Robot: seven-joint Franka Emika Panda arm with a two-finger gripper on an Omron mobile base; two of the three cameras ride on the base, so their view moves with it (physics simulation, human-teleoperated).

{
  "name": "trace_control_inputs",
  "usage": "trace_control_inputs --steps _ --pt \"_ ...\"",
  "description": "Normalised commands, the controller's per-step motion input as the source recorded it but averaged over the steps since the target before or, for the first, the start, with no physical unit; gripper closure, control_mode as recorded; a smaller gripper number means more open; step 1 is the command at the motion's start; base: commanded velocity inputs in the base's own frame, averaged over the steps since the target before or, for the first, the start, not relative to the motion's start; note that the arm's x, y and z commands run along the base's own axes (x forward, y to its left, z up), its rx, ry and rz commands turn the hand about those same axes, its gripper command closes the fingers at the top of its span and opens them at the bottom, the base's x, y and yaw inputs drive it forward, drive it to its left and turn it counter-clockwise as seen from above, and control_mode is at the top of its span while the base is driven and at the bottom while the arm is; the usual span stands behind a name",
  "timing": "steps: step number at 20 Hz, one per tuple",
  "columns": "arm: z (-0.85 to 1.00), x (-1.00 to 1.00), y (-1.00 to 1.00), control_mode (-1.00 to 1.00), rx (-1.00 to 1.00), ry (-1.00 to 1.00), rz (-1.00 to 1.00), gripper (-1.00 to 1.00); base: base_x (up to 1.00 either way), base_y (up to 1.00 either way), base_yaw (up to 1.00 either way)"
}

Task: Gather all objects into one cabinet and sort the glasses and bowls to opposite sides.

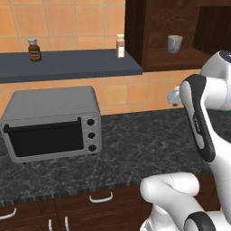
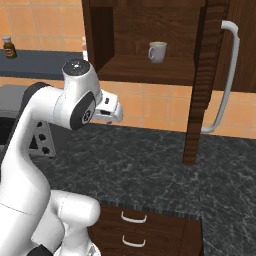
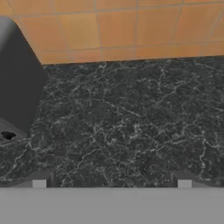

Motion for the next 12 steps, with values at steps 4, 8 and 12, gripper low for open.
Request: trace_control_inputs --steps 4,8,12 --pt "0.99 0.07 -0.47 -1.0 0.04 -0.23 -0.08 -1.0 0.0 0.0 0.0" --pt "1.0 0.32 -0.31 -1.0 0.0 -0.02 -0.09 -1.0 0.0 0.0 0.0" --pt "0.97 0.74 -0.13 -1.0 -0.05 0.06 -0.12 -1.0 0.0 0.0 0.0"
